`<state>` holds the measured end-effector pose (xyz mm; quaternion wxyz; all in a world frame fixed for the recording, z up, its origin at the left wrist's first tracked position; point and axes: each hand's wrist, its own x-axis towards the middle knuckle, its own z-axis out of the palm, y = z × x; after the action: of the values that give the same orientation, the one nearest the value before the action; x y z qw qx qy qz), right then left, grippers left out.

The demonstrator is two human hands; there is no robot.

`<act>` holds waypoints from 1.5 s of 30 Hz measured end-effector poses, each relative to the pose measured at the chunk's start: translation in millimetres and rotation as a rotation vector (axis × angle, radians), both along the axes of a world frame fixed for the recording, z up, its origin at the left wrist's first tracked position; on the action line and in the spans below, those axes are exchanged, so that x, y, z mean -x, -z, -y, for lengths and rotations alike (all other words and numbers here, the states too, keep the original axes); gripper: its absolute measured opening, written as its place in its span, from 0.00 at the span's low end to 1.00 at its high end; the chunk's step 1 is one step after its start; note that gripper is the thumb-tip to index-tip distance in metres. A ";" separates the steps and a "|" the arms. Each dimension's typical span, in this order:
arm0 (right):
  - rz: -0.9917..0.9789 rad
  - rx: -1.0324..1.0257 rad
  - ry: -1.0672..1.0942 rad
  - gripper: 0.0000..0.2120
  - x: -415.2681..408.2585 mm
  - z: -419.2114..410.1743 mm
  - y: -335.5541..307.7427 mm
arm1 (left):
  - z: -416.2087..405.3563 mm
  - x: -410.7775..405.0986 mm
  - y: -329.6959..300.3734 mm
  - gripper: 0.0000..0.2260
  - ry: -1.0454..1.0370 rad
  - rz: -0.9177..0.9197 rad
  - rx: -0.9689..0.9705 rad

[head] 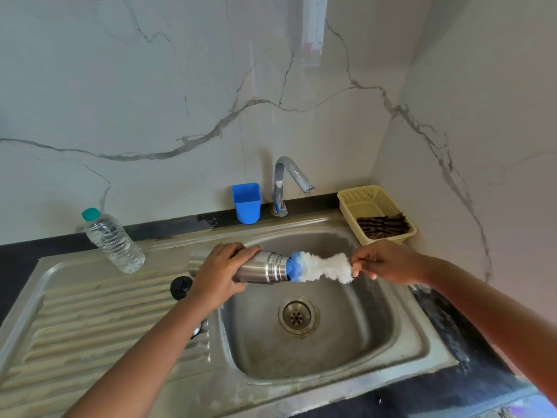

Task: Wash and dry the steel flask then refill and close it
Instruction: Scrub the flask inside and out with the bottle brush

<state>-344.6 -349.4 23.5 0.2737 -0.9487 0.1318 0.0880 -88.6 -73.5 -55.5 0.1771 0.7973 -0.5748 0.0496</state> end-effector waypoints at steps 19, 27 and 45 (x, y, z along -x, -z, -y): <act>0.222 0.254 0.138 0.10 -10.9 -61.2 17.4 | 6.0 -15.8 -18.8 0.41 0.062 0.054 -0.034; 0.196 0.110 0.208 0.10 -18.9 -74.5 10.5 | 2.6 -22.6 -23.4 0.43 0.018 0.122 -0.046; 0.268 0.345 0.060 0.08 -26.0 -77.0 20.3 | 0.6 -7.3 -18.3 0.42 0.045 0.163 -0.033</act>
<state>-318.6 -272.4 3.2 0.1248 -0.9803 0.1357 -0.0710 -81.2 -74.2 -37.3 0.1179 0.7803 -0.6059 0.1008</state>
